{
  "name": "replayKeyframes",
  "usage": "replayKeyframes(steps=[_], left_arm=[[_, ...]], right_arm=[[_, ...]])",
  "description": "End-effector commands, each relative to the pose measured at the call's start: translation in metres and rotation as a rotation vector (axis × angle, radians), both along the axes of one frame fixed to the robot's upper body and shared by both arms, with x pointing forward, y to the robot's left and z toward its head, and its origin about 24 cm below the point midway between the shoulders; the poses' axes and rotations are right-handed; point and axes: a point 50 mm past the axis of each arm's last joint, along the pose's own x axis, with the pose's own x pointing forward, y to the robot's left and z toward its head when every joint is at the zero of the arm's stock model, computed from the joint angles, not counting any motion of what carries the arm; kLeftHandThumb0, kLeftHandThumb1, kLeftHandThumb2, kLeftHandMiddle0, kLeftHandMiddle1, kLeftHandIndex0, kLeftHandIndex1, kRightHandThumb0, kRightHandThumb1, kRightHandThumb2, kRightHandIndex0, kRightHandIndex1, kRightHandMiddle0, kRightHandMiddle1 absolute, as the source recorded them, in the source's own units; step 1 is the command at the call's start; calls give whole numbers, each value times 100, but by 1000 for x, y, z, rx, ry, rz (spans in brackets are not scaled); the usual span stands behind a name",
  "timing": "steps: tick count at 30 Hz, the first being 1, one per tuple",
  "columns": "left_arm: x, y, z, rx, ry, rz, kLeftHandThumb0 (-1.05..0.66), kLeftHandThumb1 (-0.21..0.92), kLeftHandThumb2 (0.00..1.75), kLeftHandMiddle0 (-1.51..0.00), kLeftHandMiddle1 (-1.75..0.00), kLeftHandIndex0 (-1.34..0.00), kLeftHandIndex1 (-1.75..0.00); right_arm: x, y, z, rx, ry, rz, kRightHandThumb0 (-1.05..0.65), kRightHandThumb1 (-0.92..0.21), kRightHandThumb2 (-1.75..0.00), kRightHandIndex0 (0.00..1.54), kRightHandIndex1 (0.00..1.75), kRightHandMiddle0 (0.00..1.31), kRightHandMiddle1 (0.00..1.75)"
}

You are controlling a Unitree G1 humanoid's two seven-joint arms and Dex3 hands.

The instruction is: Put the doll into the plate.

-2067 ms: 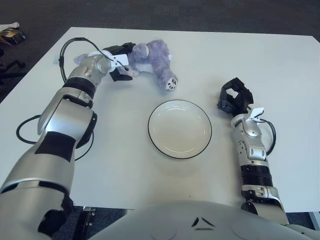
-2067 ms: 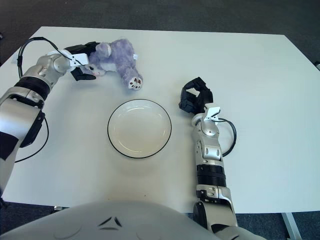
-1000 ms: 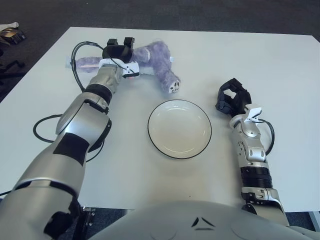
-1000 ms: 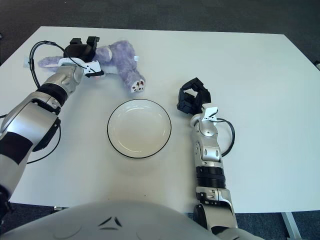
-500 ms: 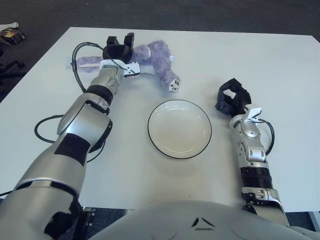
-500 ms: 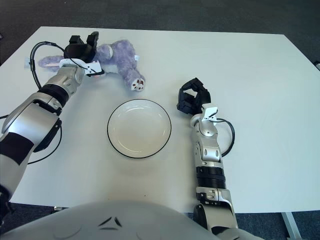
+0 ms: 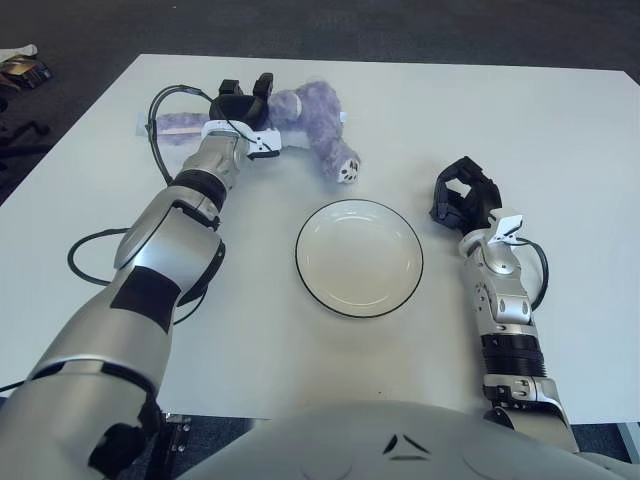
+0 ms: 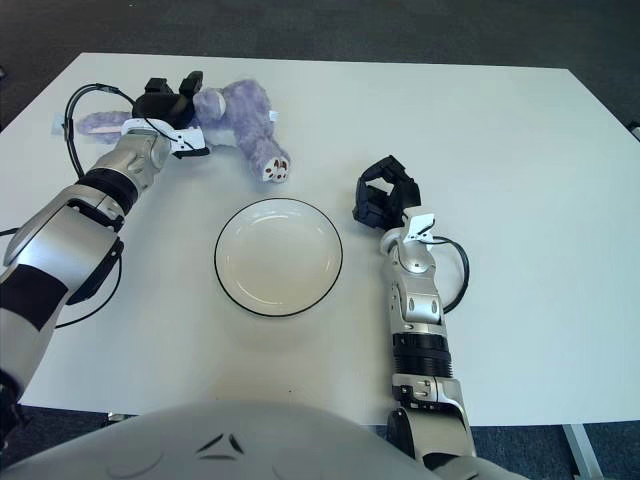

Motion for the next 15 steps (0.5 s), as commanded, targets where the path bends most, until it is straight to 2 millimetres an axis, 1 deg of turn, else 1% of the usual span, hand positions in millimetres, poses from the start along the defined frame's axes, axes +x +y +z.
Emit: replayKeyframes(steps=[1,3,4,6,7,10,15], left_arm=[[2,0,3,6,61,-9,-76,38,75,-28,-171,0,-54],[2,0,3,2,110,-6,-73,36,77,-33,-173,0,-59],[2,0,2,-1,129,-4,-68,34,81,-36,-174,0,-61],[2,0,2,-13,162,-1,-64,32,84,-38,-174,0,-63],[2,0,2,-20,174,0,-59,29,88,-39,-173,0,-62],[2,0,1,-45,212,1,-51,24,95,-41,-170,0,-60],[2,1,-1,-57,278,0,-44,22,100,-43,-166,0,-54]], right_arm=[[-10,0,-23,5,116,-1,-44,-46,-114,117,175,50,175],[-11,0,-23,6,115,2,-44,-47,-114,117,175,50,175],[-11,0,-23,5,115,3,-44,-47,-114,117,175,50,175],[-11,0,-23,5,116,4,-44,-47,-113,117,175,50,175],[-11,0,-23,5,116,5,-44,-47,-113,117,175,50,175],[-11,0,-23,5,118,7,-44,-47,-113,117,175,50,175],[-11,0,-23,8,123,11,-44,-47,-113,117,175,50,175]])
